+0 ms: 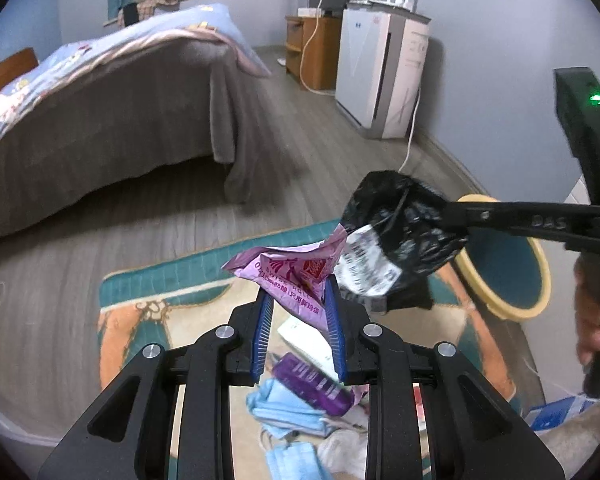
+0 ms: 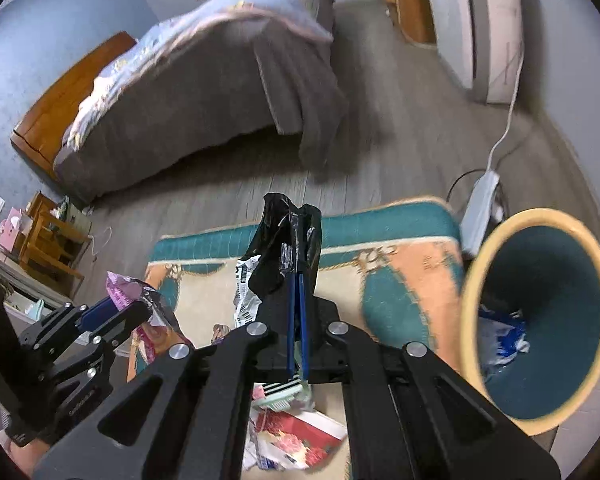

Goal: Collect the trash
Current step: 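Drop the black bag into the bin with the right tool while the left tool drops the pink wrapper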

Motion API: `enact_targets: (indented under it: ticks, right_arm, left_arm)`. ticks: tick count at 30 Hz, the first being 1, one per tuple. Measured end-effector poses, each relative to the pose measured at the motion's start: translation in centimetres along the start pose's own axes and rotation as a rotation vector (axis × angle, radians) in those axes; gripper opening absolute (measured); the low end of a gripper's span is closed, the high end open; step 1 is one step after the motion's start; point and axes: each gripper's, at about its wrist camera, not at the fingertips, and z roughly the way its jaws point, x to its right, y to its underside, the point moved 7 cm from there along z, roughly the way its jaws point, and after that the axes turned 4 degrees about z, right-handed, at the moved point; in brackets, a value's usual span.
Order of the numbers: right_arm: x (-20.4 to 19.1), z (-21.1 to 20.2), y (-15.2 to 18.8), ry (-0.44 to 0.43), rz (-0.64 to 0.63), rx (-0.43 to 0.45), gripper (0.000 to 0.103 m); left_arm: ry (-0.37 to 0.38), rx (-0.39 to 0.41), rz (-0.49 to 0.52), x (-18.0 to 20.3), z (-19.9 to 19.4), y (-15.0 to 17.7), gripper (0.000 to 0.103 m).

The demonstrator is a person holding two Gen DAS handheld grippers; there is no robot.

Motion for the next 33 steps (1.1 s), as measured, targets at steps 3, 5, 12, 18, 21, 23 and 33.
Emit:
enact_targets:
  ticks: [3,5,12,18,21,23,33]
  right_arm:
    - [1.7,-2.2,-0.3,0.022,0.007,0.044,0.001]
    - [2.9,-3.8,-0.2,0.045,0.006,0.068,0.001]
    - [8.8,-8.8,0.1,0.125,0.047,0.124,0.001]
    - [12.4,-11.3,0.3,0.197,0.052,0.156,0.001]
    - [14.2,-12.3,0.5,0.246,0.045,0.172,0.001]
    - [15.9,-12.8,0.6,0.281,0.051,0.176,0.001]
    - [23.6,-12.8,1.5,0.324,0.229,0.146,0.001]
  left_arm:
    - [0.026,0.012,-0.005,1.8,-0.4,-0.6,0.027]
    - [0.031,0.015,0.016,3.0,-0.4,-0.8,0.027]
    - [0.066,0.004,0.112,9.2,0.4,-0.9,0.027]
    - [0.103,-0.003,0.161,13.7,1.2,-0.9,0.027]
    - [0.14,-0.01,0.173,16.0,1.7,-0.5,0.027]
    - [0.169,-0.014,0.165,17.1,1.9,-0.3,0.027]
    - [0.211,-0.027,0.203,23.7,4.8,-2.5,0.027]
